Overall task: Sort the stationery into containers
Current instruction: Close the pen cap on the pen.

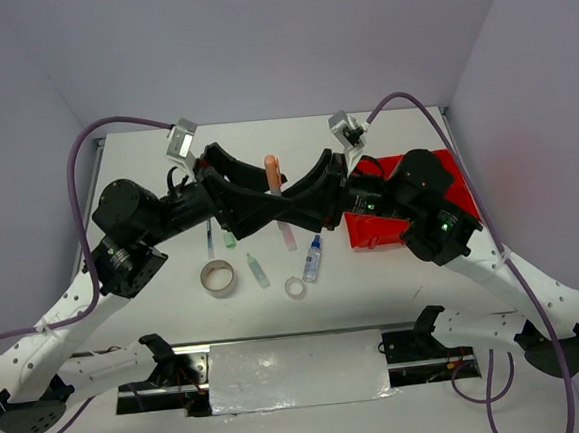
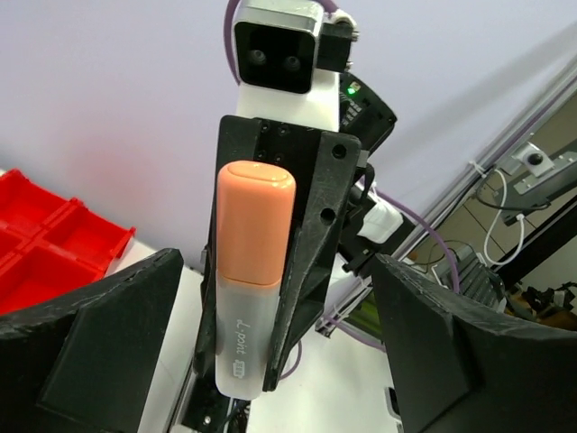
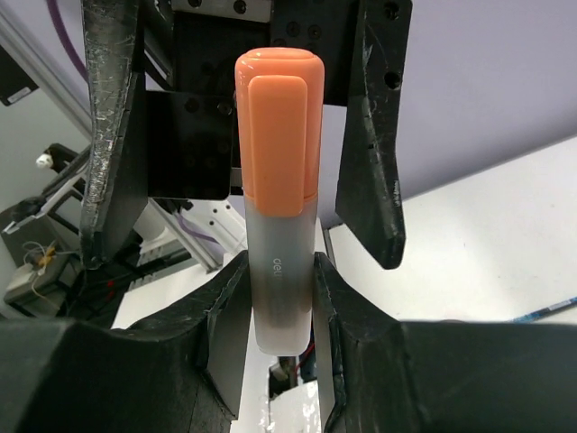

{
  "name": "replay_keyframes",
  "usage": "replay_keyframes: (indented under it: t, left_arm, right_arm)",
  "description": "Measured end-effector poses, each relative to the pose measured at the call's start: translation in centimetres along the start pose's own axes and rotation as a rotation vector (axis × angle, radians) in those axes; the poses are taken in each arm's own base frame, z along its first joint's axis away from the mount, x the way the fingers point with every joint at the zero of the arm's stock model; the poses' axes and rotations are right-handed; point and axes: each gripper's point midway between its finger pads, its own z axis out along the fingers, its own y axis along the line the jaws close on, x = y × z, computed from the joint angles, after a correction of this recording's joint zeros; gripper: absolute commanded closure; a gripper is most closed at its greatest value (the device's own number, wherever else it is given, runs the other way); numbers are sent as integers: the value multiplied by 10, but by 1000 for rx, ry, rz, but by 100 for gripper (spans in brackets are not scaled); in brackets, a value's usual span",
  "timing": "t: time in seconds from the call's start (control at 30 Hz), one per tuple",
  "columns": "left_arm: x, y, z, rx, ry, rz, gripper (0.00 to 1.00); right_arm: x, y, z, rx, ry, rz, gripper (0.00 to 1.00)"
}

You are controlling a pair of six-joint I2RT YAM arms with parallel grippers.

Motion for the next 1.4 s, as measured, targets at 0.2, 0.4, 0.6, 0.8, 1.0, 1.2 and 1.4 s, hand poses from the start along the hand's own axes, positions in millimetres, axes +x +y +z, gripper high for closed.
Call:
replay_keyframes:
  t: [0.2,0.4,0.6,0.8,1.0,1.2,1.4]
  left_arm:
    - [3,9,-1,-52,21,2,1]
    - [-3,12,0,-87,22,29,0]
    - [-9,14,-1,-122,17,58,1]
    - [-15,14,-4,-151,13,92,1]
    - [-35,-1,-4,-137,-14,146,1]
    - [-36,-6,3,-103,4,144,20]
    - [-21,3,10,-94,57,119,29]
  right_arm:
    - [4,-1,-3,7,7,-12,100]
    - [2,3,-9,6,6,-27,100]
    - [5,4,-13,8,17,-27,100]
    - [14,4,-14,2,50,-13,100]
    - [21,10,-16,-29,87,1,100]
    - [28,15,-16,-62,118,28,100]
    - [32,14,-15,-72,137,47,100]
